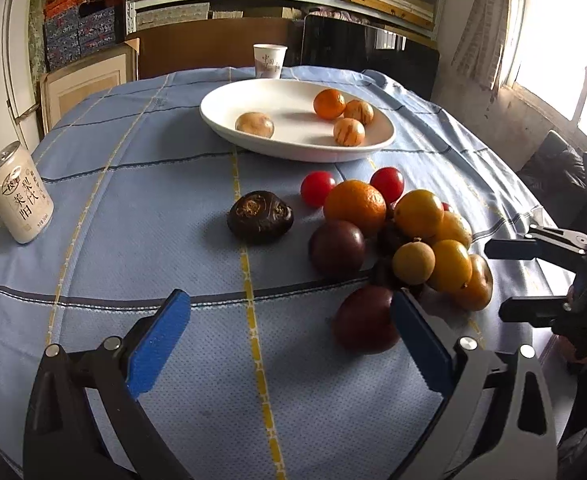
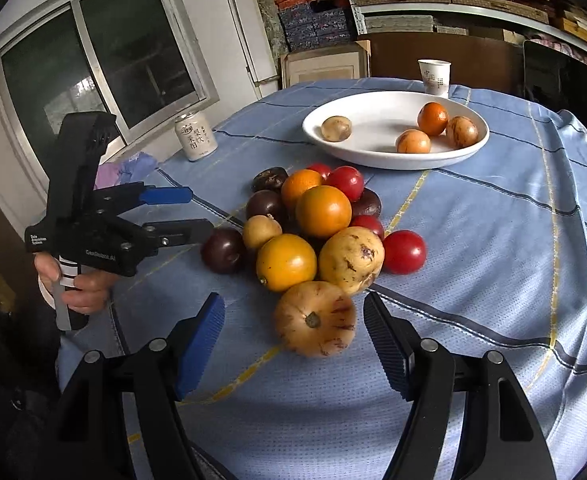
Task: Organize fruits
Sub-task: 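Grasp the dark red plum with the left tool while the right tool grasps the striped pale fruit, then place the plum and the striped fruit on the white plate, opening both tools, then move the right tool to the orange fruit in the cluster and grasp it, then grasp the dark plum with the left tool while the right tool carries the orange fruit toward the plate, then lower the plum and orange fruit onto the white plate and open both tools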
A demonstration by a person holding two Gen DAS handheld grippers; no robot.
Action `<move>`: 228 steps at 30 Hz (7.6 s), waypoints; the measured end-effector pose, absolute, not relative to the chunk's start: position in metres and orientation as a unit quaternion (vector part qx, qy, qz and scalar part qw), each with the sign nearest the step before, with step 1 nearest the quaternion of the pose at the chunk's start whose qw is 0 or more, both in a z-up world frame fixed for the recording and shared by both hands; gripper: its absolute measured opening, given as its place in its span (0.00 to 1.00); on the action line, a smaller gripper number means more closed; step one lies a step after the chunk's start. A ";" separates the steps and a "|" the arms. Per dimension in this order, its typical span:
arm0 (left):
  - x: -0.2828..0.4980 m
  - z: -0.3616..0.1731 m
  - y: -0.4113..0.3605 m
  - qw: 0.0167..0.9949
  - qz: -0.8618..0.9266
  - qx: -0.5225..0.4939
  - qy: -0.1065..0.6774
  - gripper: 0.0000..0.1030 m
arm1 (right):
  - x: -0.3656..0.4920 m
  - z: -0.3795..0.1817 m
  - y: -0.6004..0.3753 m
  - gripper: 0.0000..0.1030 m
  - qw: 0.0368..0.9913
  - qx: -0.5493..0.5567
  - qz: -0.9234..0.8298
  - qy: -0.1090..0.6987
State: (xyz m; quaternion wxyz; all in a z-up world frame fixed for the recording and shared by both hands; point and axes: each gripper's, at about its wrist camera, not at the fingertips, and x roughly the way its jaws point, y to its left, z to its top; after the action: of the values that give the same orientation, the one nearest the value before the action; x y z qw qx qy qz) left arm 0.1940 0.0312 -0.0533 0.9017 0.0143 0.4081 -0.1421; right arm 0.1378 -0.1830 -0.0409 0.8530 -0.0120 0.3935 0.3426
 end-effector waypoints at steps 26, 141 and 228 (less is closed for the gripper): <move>0.194 -0.054 0.031 0.900 -0.150 0.012 0.410 0.96 | 0.143 -0.052 -0.172 0.70 0.850 -0.047 0.312 0.421; 0.231 -0.053 0.063 0.910 -0.005 -0.026 0.413 0.96 | 0.200 -0.036 -0.208 0.72 0.895 0.082 0.230 0.374; 0.227 -0.036 0.009 0.902 -0.159 -0.064 0.397 0.34 | 0.196 -0.013 -0.180 0.38 0.893 0.108 0.278 0.336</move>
State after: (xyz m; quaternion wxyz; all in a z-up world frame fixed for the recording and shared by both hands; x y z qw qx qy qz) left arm 0.2272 0.0094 -0.0359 0.9016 -0.0639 0.3969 -0.1595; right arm 0.1964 -0.1797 -0.0125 0.8935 0.1080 0.3359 0.2778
